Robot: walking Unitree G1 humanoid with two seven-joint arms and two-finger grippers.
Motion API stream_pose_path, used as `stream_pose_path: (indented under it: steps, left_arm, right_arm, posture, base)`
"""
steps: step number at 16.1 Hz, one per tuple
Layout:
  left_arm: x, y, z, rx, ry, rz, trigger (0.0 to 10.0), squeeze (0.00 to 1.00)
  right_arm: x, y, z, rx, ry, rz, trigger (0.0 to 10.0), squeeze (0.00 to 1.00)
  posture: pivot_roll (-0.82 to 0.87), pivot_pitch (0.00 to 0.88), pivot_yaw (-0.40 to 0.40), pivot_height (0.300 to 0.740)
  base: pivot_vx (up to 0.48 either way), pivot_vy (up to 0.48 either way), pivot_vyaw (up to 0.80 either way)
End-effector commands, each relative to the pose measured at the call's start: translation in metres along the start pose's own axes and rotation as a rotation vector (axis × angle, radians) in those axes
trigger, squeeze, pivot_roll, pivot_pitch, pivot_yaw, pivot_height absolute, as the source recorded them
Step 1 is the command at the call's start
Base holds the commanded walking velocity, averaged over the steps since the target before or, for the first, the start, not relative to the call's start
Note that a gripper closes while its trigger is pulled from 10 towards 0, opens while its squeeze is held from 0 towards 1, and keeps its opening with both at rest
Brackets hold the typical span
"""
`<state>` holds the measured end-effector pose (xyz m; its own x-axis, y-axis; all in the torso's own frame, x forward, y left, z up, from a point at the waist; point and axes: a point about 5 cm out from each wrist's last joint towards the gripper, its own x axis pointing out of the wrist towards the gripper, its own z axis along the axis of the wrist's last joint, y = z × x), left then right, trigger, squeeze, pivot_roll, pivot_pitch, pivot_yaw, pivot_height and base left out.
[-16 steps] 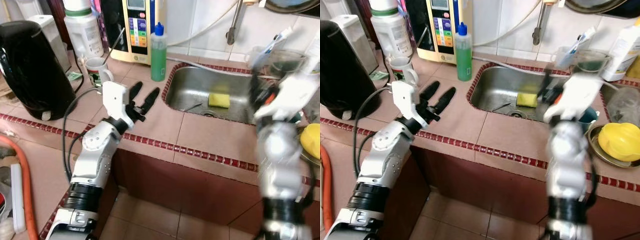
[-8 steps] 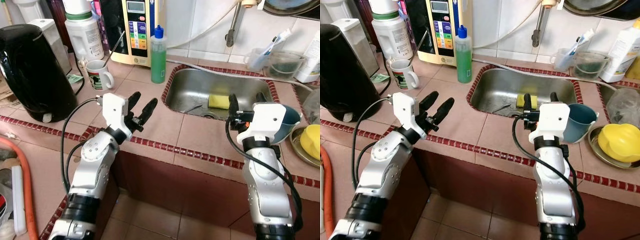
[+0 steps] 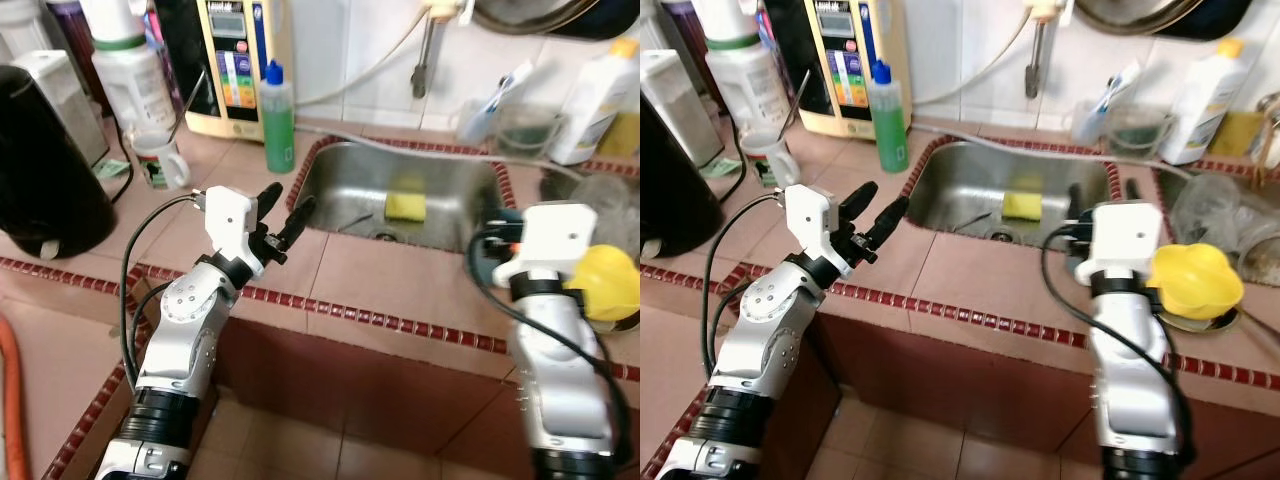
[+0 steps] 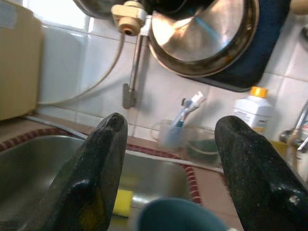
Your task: Kitchen organization
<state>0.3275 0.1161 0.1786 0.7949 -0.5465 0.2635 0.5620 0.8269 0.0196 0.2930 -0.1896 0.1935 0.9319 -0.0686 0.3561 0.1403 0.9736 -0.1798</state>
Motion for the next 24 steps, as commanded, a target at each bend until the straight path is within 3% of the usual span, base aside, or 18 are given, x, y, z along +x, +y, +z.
stream_pose_path:
  steps: [1,12,18,20,24]
  left_arm:
    - [-0.001,0.004,0.005,0.013,-0.010,0.004,10.0,0.00]
    - [-0.001,0.007,0.005,0.014,-0.004,-0.008,10.0,0.00]
    - [-0.007,0.017,0.005,-0.003,0.048,-0.016,10.0,0.00]
    - [-0.004,0.015,0.006,0.076,0.089,-0.069,10.0,0.00]
    - [0.007,-0.001,0.009,0.082,0.104,-0.150,10.0,0.00]
  right_arm:
    - [0.003,0.007,0.010,0.010,-0.033,0.021,10.0,0.00]
    - [0.001,0.008,0.011,-0.003,-0.035,0.039,10.0,0.00]
    - [-0.011,0.005,0.001,-0.005,0.012,0.023,10.0,0.00]
    - [-0.018,0.003,-0.008,-0.015,0.048,0.022,10.0,0.00]
    - [-0.024,0.003,-0.013,-0.018,0.067,0.025,10.0,0.00]
  posture:
    - [-0.11,0.000,0.033,0.740]
    - [-0.11,0.000,0.032,0.740]
    - [-0.12,0.008,0.039,0.740]
    - [-0.12,0.011,0.039,0.740]
    - [-0.13,0.012,0.047,0.740]
  base:
    - [0.000,-0.352,0.00]
    - [0.000,-0.342,0.00]
    - [0.000,0.000,0.00]
    - [0.000,0.000,0.00]
    - [0.000,0.000,0.00]
